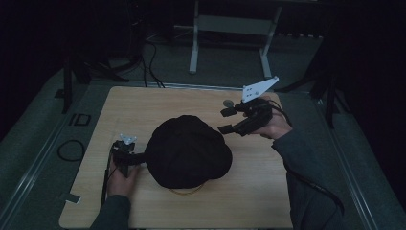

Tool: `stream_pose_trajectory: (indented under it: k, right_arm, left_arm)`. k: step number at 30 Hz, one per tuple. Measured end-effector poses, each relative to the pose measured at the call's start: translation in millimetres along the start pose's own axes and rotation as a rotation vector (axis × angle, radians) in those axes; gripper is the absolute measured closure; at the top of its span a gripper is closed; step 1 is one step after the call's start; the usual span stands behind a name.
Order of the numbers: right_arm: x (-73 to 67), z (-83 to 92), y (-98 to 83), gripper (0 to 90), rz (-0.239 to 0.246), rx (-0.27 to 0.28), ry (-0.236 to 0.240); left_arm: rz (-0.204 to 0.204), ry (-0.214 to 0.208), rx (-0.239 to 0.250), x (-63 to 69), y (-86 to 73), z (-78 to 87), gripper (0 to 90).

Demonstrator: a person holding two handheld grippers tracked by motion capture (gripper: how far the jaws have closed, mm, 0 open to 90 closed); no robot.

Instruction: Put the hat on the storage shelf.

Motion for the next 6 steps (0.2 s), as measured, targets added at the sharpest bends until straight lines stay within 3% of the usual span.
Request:
stream_pose_trajectory:
  k: [6]
  right_arm:
    - [1.3, 0.1, -4.9, 32.5, -0.01, -0.01, -0.002]
  left_arm:
    - [0.0, 0.0, 0.0, 0.0, 0.0, 0.0, 13.2]
Point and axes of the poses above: each handheld gripper's, and its own axes: z roughly backward along the jaws, y roughly out of its top, x roughly to its right, the point moved 7 cm from there along -z, roughly forward along the jaws, and after that the axes turned 9 degrees about y, right-handed, at the moved point
